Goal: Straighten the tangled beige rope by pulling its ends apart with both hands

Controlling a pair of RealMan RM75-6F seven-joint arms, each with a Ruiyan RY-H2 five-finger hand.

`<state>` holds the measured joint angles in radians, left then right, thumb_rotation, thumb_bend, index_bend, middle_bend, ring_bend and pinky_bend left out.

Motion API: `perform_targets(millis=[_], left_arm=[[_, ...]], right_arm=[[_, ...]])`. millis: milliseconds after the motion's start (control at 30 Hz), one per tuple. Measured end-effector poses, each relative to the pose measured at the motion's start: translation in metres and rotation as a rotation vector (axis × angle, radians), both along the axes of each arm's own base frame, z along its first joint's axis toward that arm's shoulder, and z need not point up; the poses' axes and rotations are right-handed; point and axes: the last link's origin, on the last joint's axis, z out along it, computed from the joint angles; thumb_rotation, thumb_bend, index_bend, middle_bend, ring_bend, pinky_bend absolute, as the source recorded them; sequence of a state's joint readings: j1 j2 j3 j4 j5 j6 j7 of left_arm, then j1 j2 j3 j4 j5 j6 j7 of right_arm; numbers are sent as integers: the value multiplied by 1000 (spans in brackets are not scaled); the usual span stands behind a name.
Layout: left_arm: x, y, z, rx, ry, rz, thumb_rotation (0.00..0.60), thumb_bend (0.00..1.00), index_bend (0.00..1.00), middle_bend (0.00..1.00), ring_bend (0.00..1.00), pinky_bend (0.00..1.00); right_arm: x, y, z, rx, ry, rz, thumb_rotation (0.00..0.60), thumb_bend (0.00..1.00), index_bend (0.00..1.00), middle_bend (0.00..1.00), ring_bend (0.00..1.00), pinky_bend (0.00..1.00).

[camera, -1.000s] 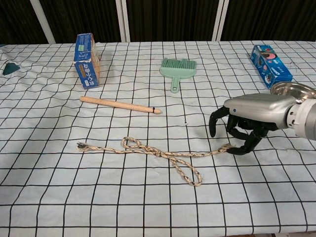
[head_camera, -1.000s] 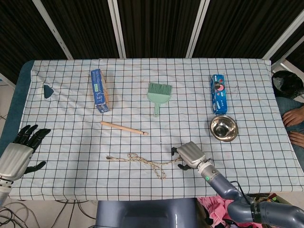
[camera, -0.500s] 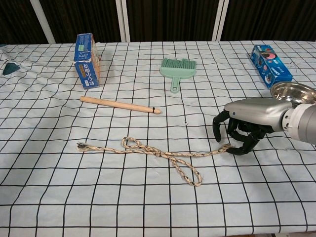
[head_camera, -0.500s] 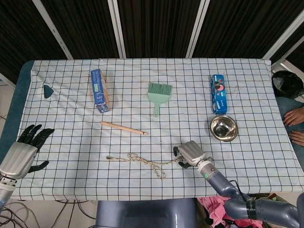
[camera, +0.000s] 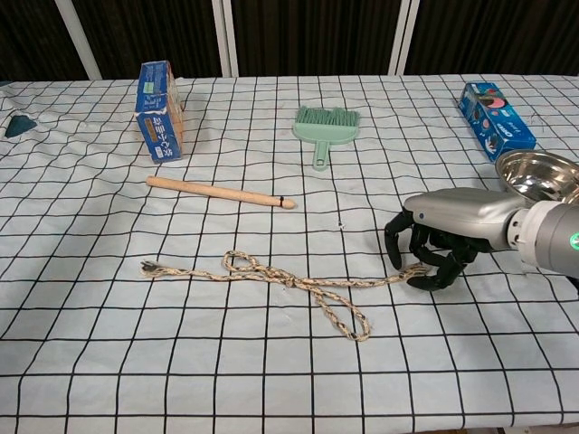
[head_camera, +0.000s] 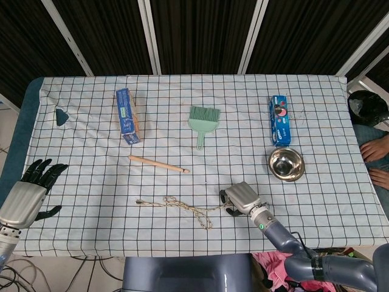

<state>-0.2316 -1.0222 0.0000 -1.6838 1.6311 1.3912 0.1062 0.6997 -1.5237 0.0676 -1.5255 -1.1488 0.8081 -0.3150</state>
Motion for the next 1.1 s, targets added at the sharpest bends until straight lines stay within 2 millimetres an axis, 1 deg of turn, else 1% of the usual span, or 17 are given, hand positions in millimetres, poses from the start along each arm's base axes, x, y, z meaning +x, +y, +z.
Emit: perform_targets(millis=[433, 1100], left_arm=[[-1, 0, 2, 6, 1, 6, 600, 123, 96, 143, 40, 70], [-2, 1, 3, 11, 8, 12, 600, 123, 96, 143, 40, 70]], right_arm=[[1, -2, -6, 6, 0, -2, 600, 302, 526, 816, 983, 913], [0, -3, -9, 8, -2, -12, 600, 315, 554, 818, 984, 913]])
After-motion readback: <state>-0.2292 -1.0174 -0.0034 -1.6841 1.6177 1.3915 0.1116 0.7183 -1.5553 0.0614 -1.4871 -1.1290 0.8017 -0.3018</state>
